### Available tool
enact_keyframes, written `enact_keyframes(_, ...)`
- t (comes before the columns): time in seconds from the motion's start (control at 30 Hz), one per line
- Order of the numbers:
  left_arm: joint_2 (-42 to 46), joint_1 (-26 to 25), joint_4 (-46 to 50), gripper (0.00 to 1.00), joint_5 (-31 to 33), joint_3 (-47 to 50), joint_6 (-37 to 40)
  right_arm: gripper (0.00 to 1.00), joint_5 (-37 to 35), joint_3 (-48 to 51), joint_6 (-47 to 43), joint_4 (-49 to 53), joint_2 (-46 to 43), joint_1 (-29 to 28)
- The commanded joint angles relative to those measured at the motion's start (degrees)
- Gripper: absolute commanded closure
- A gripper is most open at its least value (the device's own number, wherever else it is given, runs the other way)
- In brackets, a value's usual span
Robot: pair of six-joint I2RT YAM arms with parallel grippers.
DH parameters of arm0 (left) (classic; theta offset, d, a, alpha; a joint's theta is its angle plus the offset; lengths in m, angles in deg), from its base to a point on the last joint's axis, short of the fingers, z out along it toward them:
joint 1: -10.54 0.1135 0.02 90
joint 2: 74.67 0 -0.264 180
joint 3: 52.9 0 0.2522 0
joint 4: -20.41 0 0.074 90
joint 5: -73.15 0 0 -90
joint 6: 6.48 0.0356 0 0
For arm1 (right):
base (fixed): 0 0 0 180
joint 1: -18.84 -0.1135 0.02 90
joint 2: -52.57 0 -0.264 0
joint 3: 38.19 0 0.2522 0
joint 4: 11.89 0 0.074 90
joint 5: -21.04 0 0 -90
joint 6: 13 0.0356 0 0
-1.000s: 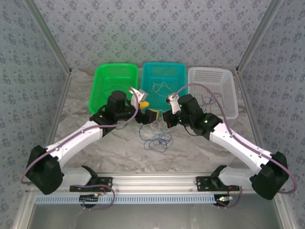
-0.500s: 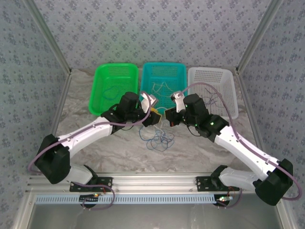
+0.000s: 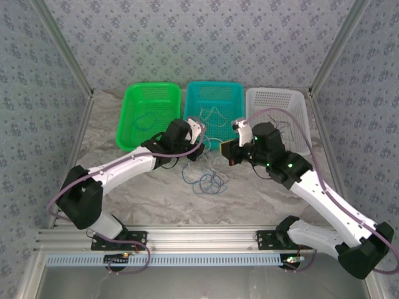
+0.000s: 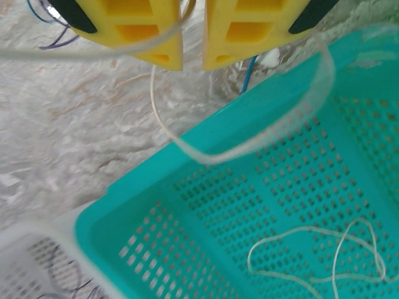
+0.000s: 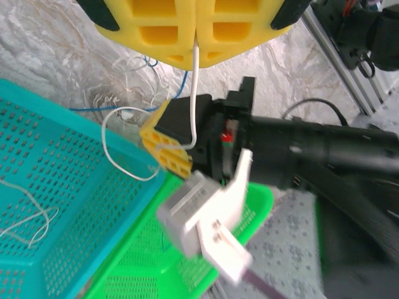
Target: Untangle the cables
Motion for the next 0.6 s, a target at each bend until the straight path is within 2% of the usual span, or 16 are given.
enact_keyframes(0.0,-1.1,-0.5,3.6,0.83,4.1,-1.7,-1.3,1.00,3.0,-2.9,1.8,0.8,-3.2,1.8)
enact_keyframes(0.17,-0.8,-0.5,5.1,0.86,8.2,-1.3,-2.3,1.00,4.3,-4.4,1.5,4.6,-4.9,3.6)
enact_keyframes(0.4,0.2,-0.5,5.5,0.88,7.9,-0.8,-2.6,1.00,4.0,-4.4,1.6,5.4,-6.7,4.7)
enact_keyframes(0.5,2.2,-0.5,3.0,0.89,5.5,1.2,-2.8,1.00,4.8,-3.9,1.9,5.3,-6.7,5.4)
enact_keyframes(0.57,5.2,-0.5,-2.9,0.85,1.3,4.5,-2.8,1.00,4.8,-3.1,2.3,4.7,-6.5,5.4)
